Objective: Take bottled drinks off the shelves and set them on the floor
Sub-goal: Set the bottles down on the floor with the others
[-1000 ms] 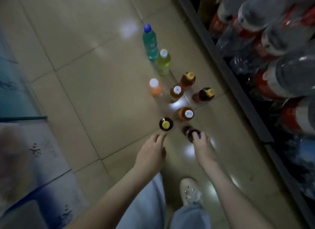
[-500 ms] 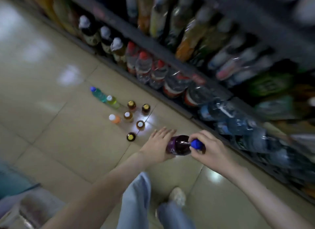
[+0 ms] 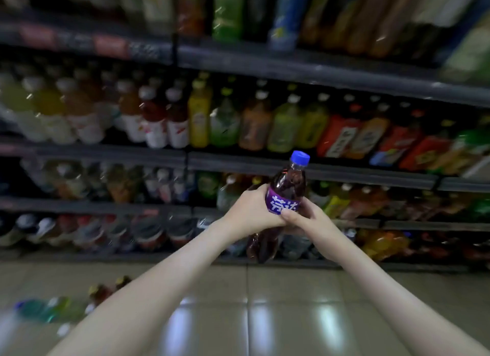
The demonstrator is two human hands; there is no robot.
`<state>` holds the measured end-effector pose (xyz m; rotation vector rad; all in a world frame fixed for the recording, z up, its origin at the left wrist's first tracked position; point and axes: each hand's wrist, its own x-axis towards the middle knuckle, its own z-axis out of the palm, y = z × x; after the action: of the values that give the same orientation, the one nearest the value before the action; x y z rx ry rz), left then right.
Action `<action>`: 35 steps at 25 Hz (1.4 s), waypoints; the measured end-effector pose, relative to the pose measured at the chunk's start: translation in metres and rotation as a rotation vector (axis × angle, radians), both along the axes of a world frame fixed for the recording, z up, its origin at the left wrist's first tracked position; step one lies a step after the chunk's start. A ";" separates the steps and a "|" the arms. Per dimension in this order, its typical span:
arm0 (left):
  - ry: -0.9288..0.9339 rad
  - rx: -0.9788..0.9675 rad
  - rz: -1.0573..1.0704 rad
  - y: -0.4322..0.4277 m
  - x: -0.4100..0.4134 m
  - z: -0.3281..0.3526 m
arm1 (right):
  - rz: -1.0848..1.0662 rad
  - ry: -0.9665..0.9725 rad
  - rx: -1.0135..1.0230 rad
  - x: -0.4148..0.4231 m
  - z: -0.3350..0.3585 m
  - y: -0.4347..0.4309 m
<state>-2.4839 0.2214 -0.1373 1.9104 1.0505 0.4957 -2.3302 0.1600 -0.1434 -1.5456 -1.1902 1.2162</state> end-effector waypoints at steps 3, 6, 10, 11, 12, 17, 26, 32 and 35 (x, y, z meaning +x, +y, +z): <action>-0.016 0.155 -0.206 -0.010 0.093 0.058 | -0.221 -0.049 0.149 0.081 0.047 -0.021; -0.097 0.288 -0.361 -0.015 0.178 0.104 | -0.399 -0.041 0.341 0.158 0.087 -0.035; -0.217 0.438 -0.481 -0.010 0.280 0.146 | -0.554 0.074 0.499 0.259 0.136 -0.041; -0.241 0.490 -0.485 -0.005 0.306 0.152 | -0.592 0.065 0.536 0.285 0.146 -0.040; -0.267 0.550 -0.465 0.001 0.331 0.157 | -0.641 0.046 0.576 0.311 0.155 -0.037; -0.364 0.820 -0.212 0.038 0.472 0.174 | -0.870 -0.070 0.761 0.447 0.192 -0.025; -0.336 1.055 -0.041 0.064 0.700 0.193 | -1.119 -0.157 0.936 0.651 0.207 -0.022; -0.211 1.175 0.339 0.088 0.792 0.190 | -0.886 -0.198 0.933 0.762 0.206 0.016; -0.067 1.271 0.492 0.104 0.815 0.190 | -0.753 -0.277 0.841 0.797 0.215 0.049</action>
<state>-1.6686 0.3257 0.0527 2.6044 1.2890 1.8236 -1.5329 0.2089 0.0719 -1.2977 -0.9416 -0.0222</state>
